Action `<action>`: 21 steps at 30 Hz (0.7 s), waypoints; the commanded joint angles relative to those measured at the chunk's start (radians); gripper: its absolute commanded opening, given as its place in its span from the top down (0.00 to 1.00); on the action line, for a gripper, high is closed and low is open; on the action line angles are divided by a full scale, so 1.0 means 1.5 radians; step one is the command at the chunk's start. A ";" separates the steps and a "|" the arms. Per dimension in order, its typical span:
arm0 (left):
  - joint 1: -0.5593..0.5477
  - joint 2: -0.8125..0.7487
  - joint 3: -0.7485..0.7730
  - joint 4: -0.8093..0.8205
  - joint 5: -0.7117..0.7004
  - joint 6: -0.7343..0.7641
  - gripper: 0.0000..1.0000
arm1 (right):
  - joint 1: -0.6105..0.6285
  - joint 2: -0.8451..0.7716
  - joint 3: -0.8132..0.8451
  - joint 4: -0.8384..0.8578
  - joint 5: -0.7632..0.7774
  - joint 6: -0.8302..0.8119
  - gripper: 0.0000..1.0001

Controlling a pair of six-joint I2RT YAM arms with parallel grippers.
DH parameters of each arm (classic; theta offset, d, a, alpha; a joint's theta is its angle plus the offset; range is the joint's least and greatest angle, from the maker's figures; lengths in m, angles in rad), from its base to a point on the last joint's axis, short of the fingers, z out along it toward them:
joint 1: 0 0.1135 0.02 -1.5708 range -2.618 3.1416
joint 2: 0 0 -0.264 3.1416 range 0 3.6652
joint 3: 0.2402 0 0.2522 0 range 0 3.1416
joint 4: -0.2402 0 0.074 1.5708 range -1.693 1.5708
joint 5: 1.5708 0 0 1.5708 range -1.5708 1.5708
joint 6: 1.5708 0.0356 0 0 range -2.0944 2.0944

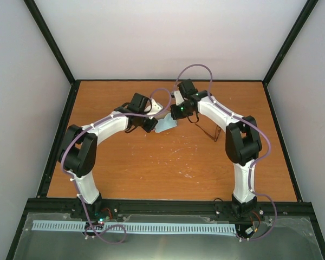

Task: Organize the sunglasses
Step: Place the glasses cleaning cloth in the sunglasses case.

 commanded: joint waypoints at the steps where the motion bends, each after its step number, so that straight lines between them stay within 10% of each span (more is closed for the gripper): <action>1: 0.018 -0.020 0.001 0.012 0.007 0.006 0.99 | 0.007 0.027 0.044 -0.023 -0.010 -0.011 0.97; 21: 0.051 0.005 -0.004 0.014 0.033 0.015 0.99 | 0.010 0.126 0.152 -0.063 -0.045 -0.017 0.97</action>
